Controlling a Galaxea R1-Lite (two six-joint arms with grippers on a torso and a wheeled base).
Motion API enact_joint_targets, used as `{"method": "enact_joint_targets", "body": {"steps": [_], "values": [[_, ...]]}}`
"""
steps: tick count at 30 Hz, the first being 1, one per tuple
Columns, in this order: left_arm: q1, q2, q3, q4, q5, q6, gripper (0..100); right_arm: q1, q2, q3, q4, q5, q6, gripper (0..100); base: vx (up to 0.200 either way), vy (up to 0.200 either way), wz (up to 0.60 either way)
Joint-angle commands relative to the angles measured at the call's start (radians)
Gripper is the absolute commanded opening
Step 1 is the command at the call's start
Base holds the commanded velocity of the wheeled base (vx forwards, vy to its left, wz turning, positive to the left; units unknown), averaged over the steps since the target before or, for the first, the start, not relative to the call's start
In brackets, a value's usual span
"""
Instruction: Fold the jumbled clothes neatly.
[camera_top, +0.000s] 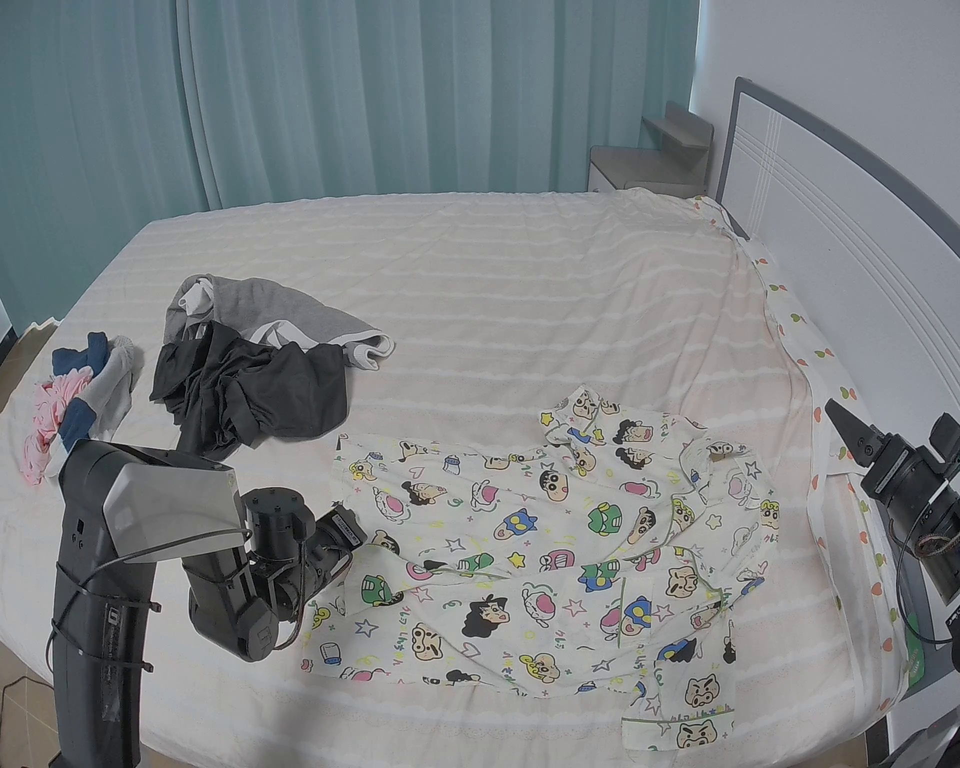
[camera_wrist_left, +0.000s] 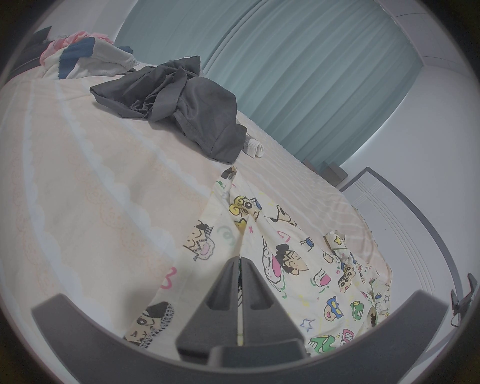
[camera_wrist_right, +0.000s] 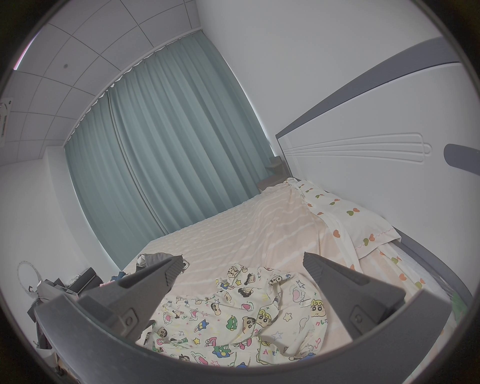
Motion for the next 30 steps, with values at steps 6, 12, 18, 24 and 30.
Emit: {"method": "enact_joint_targets", "body": {"steps": [6, 12, 18, 24, 30], "values": [[0.041, -0.016, 0.008, 0.001, -0.001, 0.004, 0, 0.0, 0.0, 0.0, -0.001, 0.0, 0.0, 100, 0.0, 0.0, 0.0], [0.064, -0.025, 0.015, 0.003, -0.007, 0.006, 0, 0.0, 0.001, 0.0, -0.001, 0.0, 0.0, 100, 0.0, 0.0, 0.0], [0.068, -0.027, 0.027, 0.003, -0.01, 0.016, 0, 0.0, 0.0, 0.0, -0.001, 0.0, 0.0, 100, 0.0, 0.0, 0.0], [0.041, -0.028, 0.063, 0.003, -0.013, 0.015, 0, -0.001, 0.0, 0.0, -0.001, 0.0, 0.0, 100, 0.0, 0.0, 0.0], [0.025, -0.028, 0.066, 0.001, -0.013, 0.013, 100, -0.001, -0.003, 0.0, -0.001, 0.002, 0.0, 100, 0.0, 0.0, 0.0]]}}
